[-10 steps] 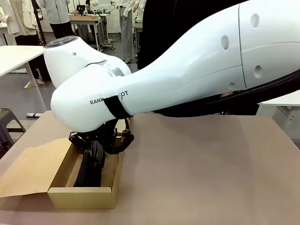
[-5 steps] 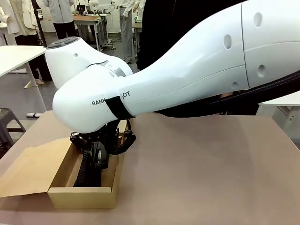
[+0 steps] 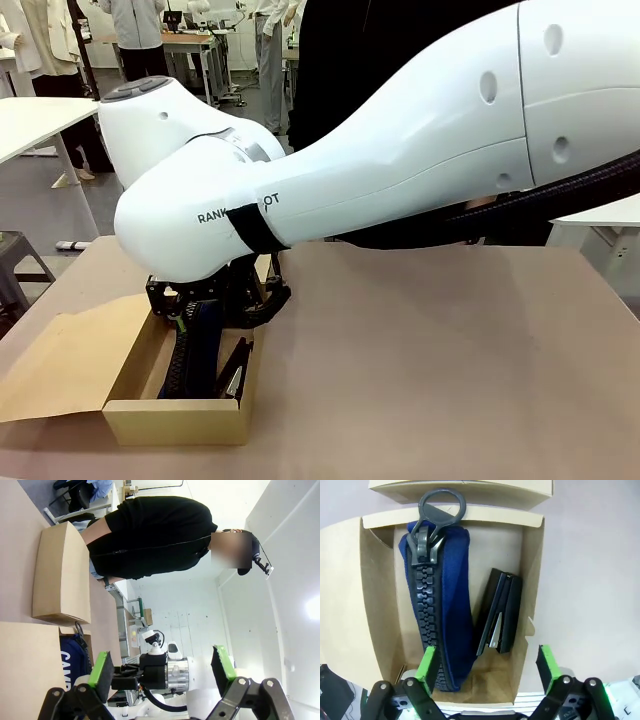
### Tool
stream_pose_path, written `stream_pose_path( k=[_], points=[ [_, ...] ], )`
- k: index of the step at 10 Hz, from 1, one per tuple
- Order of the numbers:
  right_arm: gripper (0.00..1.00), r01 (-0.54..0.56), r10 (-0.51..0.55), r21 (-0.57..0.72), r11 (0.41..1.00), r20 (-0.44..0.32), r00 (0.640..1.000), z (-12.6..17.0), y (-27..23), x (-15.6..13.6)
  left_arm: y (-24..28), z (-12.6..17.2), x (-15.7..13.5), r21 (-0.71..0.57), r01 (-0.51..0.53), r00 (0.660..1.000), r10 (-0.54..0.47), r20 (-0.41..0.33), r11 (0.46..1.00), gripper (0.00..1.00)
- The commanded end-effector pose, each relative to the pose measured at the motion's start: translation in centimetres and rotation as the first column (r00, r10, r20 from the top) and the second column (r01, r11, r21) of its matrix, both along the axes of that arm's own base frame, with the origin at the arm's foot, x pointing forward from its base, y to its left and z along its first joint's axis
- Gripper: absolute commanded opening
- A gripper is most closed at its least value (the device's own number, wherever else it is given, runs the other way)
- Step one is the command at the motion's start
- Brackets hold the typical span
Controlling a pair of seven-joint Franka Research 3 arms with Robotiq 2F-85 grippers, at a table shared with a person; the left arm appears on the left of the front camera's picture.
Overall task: Place items inside the box.
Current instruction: Pick up a Pencil pouch or Stapler and place it inside the Mailer Box closest to the robot.
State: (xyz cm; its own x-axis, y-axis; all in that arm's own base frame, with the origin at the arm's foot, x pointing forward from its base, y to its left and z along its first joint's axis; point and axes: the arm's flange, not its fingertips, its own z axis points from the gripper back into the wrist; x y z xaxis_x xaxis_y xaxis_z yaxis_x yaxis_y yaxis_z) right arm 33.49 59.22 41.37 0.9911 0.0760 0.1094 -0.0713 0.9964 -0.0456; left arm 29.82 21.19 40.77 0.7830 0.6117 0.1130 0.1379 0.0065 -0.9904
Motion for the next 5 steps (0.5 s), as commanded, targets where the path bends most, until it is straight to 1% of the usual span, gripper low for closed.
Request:
stream_pose_path(
  k=[1, 2, 3, 4, 5],
  points=[
    [1.0, 0.042, -0.043, 0.036, 0.998, 0.016, 0.999, -0.1, -1.5, -1.0, -0.2, 0.0, -0.2, 0.002, 0.002, 1.0, -0.002, 0.025, 1.0, 1.0],
    [1.0, 0.031, -0.032, 0.049, 0.998, 0.025, 0.999, 0.3, -1.9, -1.1, -0.2, 0.0, -0.2, 0.002, 0.002, 1.0, -0.002, 0.025, 1.0, 1.0],
    [1.0, -0.012, 0.011, 0.097, 0.995, 0.017, 1.0, 1.4, -3.3, -1.2, -0.2, 0.0, -0.2, 0.002, 0.002, 1.0, -0.002, 0.025, 1.0, 1.0],
    [1.0, -0.089, 0.093, 0.196, 0.977, -0.007, 0.996, 3.2, -6.5, -1.2, -0.2, 0.0, -0.2, 0.002, 0.002, 1.0, -0.002, 0.025, 1.0, 1.0],
    [1.0, -0.098, 0.116, 0.287, 0.953, -0.047, 0.992, 5.6, -12.3, -1.4, -0.2, 0.0, -0.2, 0.002, 0.002, 1.0, -0.002, 0.025, 1.0, 1.0]
  ],
)
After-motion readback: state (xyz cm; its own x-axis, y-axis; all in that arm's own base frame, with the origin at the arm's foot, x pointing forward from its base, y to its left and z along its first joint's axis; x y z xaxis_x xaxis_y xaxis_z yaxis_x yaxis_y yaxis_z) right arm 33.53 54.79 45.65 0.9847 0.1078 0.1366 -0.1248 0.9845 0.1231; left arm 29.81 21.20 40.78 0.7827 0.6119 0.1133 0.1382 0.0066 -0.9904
